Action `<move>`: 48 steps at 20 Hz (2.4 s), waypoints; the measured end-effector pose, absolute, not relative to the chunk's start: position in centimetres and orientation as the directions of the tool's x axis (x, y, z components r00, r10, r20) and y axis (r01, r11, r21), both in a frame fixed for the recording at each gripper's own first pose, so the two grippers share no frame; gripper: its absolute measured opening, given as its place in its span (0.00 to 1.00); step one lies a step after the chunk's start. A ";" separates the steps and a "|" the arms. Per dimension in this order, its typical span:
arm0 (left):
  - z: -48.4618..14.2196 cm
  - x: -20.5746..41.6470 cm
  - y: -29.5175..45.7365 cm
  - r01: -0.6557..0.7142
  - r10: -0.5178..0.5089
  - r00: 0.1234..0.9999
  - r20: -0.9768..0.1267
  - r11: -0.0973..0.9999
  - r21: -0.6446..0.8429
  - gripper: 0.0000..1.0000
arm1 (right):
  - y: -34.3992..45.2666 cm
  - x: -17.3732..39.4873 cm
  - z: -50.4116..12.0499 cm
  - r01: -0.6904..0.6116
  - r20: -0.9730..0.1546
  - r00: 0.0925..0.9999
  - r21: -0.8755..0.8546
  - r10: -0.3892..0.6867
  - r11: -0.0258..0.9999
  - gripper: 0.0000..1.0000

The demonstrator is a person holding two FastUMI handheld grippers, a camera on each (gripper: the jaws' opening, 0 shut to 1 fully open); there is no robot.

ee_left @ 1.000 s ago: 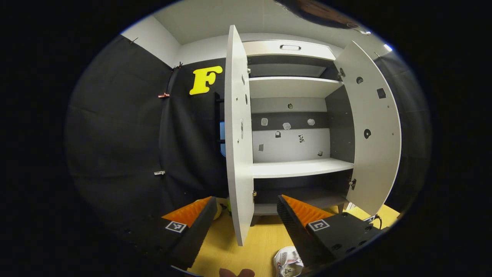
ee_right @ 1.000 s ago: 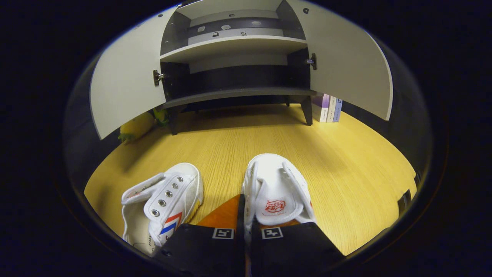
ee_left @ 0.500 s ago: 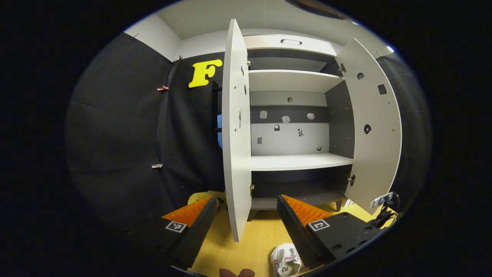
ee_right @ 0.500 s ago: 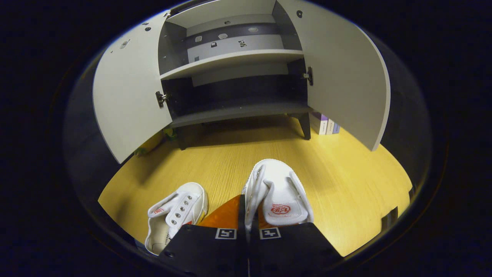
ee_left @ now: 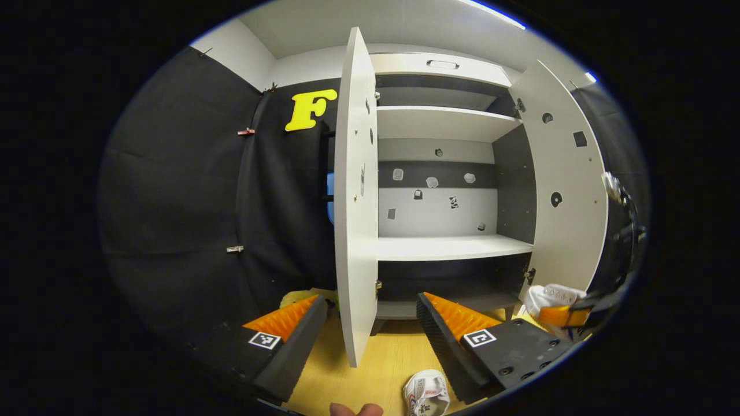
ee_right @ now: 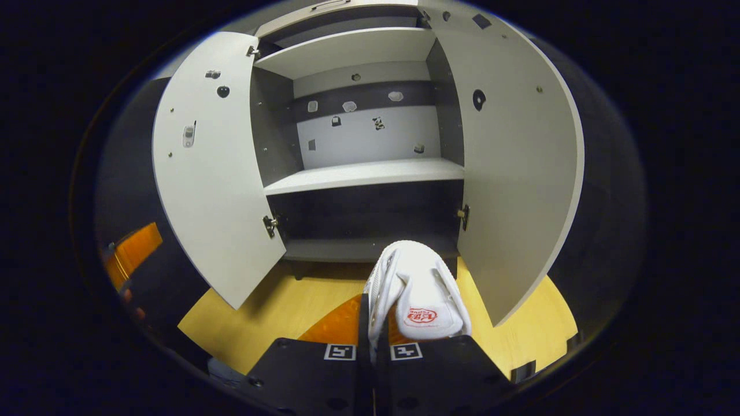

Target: Grab one shoe with the right hand and put it into the shoe cabinet, grab the other shoe with the left hand and put it into the shoe cabinet; then close the right door with the right hand and the left door with the left hand.

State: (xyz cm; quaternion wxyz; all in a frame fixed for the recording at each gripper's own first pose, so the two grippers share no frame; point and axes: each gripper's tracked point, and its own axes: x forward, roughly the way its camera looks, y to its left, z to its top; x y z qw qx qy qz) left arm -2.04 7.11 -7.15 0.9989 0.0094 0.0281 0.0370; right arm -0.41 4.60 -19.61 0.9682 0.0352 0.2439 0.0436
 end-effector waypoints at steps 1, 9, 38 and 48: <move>-7.2 -1.9 6.8 -0.065 0.066 0.996 -0.060 0.998 0.024 0.98 | 4.8 0.5 -17.9 -0.073 -0.455 0.884 0.084 0.104 0.994 0.07; -7.6 -1.7 5.0 0.008 -0.006 0.998 -0.066 1.000 0.019 0.99 | 5.4 13.2 -9.6 -0.104 -0.394 0.911 0.070 0.124 0.992 0.07; -10.4 0.0 5.1 0.012 -0.014 0.993 -0.114 1.000 -0.020 0.99 | 6.8 40.7 -19.8 -0.093 -0.589 0.808 -0.144 -0.010 0.985 0.27; -10.9 -2.0 5.3 -0.008 0.004 0.994 -0.110 0.999 -0.037 0.99 | 8.4 32.6 -12.5 -0.105 -0.425 0.898 0.043 0.114 0.994 0.99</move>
